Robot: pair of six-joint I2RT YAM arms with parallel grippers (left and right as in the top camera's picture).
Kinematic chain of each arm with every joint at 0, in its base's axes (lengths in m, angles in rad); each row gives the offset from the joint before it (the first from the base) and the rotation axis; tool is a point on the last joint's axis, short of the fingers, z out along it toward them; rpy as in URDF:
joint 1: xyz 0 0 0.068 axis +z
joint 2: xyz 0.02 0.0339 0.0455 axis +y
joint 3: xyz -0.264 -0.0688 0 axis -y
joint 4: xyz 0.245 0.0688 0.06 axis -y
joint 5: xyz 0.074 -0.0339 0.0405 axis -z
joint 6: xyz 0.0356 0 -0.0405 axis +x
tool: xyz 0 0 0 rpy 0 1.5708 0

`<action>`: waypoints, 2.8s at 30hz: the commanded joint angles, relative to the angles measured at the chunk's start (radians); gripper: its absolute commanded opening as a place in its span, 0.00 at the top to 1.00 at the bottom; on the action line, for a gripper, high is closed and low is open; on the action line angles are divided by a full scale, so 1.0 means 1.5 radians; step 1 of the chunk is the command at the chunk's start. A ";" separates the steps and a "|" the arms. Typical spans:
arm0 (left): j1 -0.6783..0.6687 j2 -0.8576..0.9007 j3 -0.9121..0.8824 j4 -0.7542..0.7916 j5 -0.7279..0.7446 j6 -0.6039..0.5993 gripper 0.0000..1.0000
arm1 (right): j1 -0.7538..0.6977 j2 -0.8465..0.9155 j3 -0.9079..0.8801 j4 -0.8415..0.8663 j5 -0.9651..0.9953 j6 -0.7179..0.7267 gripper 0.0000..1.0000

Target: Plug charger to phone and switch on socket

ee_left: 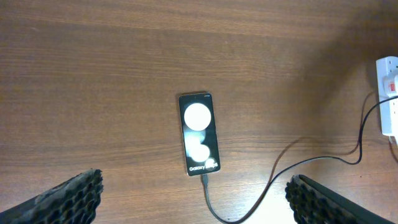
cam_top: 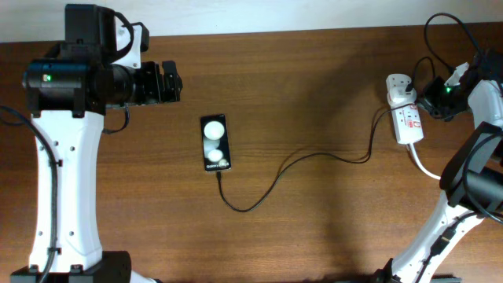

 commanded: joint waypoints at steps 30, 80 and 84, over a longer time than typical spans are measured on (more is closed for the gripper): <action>0.004 -0.016 0.005 0.001 0.005 0.002 0.01 | 0.053 0.011 -0.048 0.020 0.009 0.033 0.96; 0.004 -0.016 0.005 0.001 0.005 0.002 0.01 | -0.025 -0.265 -0.077 -0.089 0.024 0.054 0.96; 0.004 -0.016 0.005 0.001 0.005 0.002 0.01 | 0.006 -0.376 -0.077 -0.105 -0.031 0.002 0.96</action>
